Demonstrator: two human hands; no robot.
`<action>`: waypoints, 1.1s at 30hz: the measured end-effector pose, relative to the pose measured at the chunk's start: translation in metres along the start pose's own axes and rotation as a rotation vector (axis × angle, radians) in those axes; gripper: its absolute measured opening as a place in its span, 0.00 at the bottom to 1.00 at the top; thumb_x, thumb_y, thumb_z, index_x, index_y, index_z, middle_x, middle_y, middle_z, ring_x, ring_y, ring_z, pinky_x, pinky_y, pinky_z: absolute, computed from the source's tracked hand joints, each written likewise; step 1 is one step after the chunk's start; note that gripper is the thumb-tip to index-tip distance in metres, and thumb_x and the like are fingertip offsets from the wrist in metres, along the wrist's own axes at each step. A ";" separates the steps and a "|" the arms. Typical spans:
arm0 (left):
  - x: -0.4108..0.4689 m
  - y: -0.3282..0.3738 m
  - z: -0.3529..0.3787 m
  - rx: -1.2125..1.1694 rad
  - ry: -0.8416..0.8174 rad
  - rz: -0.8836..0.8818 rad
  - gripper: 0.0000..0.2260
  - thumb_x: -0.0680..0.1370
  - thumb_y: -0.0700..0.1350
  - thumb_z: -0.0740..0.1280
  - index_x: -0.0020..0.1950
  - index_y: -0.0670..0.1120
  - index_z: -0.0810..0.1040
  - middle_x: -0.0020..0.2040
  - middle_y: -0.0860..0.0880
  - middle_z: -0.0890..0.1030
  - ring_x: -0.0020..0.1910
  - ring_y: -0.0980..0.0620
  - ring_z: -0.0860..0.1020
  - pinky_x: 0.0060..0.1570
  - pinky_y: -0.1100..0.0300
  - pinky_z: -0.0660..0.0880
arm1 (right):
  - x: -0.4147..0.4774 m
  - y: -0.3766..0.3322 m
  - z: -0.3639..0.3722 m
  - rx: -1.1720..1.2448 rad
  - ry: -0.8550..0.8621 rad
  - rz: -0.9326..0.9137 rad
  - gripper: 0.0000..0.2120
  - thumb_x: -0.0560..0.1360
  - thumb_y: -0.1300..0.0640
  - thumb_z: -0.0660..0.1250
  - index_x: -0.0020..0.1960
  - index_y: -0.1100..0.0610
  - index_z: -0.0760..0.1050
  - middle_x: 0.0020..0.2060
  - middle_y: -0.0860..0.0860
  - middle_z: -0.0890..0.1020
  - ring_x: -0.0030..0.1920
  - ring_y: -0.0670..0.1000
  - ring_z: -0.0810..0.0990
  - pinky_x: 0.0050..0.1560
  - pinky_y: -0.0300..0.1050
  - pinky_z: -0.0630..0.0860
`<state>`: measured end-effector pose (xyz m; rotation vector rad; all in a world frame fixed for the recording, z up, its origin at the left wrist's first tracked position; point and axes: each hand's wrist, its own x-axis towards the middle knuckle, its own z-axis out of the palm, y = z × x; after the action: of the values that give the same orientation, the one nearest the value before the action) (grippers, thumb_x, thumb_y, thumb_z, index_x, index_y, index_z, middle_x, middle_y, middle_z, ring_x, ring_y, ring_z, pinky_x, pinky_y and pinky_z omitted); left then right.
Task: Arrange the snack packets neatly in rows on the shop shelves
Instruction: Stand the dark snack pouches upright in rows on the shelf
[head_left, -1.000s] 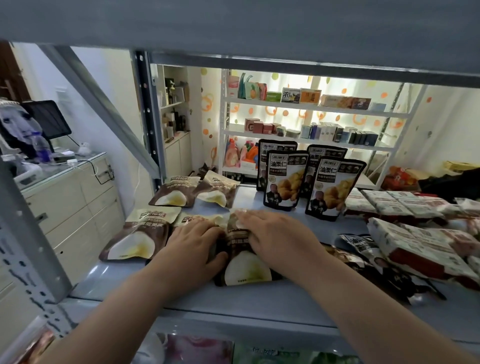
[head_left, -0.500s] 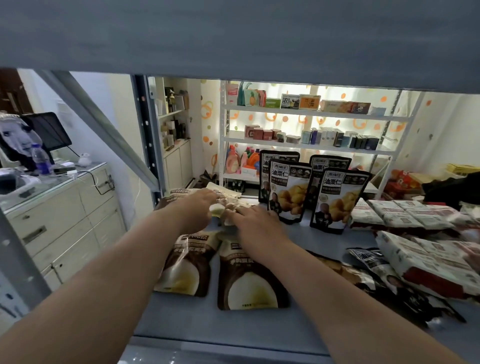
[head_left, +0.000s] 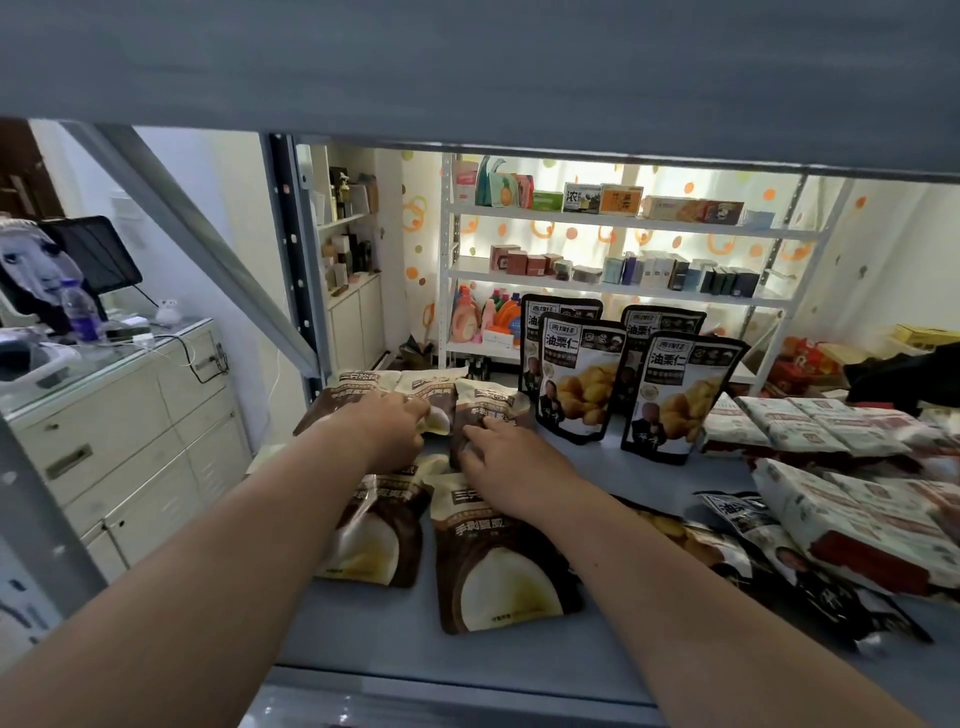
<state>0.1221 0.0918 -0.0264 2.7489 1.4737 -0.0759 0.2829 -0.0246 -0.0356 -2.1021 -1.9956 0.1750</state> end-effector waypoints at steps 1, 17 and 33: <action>-0.001 0.000 0.000 -0.002 -0.007 -0.007 0.23 0.78 0.53 0.57 0.74 0.54 0.62 0.71 0.43 0.69 0.68 0.41 0.68 0.66 0.42 0.67 | 0.000 0.000 0.000 0.004 0.002 0.006 0.24 0.80 0.44 0.50 0.69 0.53 0.71 0.70 0.54 0.71 0.68 0.57 0.69 0.64 0.54 0.68; -0.097 0.076 -0.021 -0.291 0.414 0.265 0.19 0.78 0.55 0.59 0.69 0.54 0.70 0.66 0.51 0.74 0.62 0.51 0.73 0.58 0.55 0.71 | -0.100 0.032 -0.047 -0.143 0.105 -0.073 0.22 0.78 0.43 0.58 0.71 0.47 0.68 0.66 0.48 0.74 0.67 0.51 0.69 0.62 0.49 0.71; -0.140 0.148 0.005 -0.235 0.377 0.292 0.19 0.77 0.56 0.61 0.67 0.57 0.72 0.63 0.53 0.75 0.61 0.50 0.73 0.58 0.52 0.72 | -0.239 0.109 -0.066 -0.280 0.448 0.097 0.18 0.77 0.52 0.65 0.65 0.53 0.77 0.63 0.51 0.77 0.67 0.54 0.69 0.67 0.55 0.70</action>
<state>0.1677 -0.1068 -0.0242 2.8444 1.0286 0.6084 0.3894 -0.2728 -0.0178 -2.1546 -1.7268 -0.5428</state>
